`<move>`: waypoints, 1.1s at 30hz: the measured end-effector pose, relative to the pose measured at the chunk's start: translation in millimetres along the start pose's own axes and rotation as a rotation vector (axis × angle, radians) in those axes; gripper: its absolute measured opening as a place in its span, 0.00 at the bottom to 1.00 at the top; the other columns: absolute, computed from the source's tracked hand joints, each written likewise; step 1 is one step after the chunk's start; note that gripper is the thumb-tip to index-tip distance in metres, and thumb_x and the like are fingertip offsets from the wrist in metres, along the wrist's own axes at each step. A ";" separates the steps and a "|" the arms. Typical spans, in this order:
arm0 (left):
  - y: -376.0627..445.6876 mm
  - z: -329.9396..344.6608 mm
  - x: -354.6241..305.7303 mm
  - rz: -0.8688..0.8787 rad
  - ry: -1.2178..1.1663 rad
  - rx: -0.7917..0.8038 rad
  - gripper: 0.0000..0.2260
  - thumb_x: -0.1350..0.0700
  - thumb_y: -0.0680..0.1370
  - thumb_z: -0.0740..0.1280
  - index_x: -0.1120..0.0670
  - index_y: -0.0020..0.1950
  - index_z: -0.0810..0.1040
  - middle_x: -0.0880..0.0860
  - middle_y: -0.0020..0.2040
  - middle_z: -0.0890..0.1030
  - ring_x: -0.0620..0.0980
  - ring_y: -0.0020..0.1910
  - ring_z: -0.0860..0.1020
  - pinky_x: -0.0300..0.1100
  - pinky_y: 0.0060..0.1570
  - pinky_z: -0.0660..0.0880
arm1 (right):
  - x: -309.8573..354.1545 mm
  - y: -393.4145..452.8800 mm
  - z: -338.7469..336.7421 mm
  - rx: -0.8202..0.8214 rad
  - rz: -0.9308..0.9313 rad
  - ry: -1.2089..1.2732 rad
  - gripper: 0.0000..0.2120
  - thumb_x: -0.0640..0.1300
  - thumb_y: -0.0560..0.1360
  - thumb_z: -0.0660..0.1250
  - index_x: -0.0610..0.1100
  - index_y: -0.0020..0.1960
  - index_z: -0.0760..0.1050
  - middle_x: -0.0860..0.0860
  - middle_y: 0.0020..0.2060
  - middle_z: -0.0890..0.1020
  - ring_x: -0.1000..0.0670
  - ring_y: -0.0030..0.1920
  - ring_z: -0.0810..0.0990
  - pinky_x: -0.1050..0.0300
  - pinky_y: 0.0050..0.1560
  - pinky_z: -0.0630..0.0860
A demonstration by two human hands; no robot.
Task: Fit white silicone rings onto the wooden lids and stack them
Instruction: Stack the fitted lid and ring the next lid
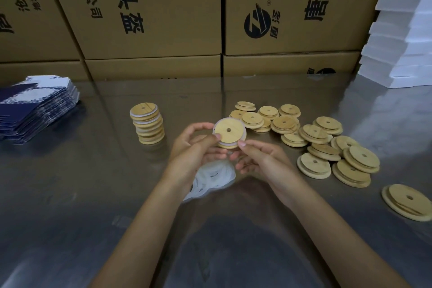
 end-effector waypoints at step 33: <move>22.7 -49.4 22.3 0.007 1.460 -0.207 0.23 0.45 0.83 0.50 0.53 0.75 0.65 0.52 0.80 0.56 0.55 0.78 0.53 0.55 0.72 0.54 | 7.0 9.4 -62.1 -0.576 -0.251 -0.908 0.12 0.40 0.77 0.66 0.44 0.59 0.80 0.49 0.58 0.82 0.45 0.64 0.72 0.53 0.64 0.66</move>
Point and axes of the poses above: each hand's wrist, its own y-axis towards the middle knuckle, its own z-axis out of the palm, x = y × z, the point moved 3 cm from there along y, towards the middle knuckle
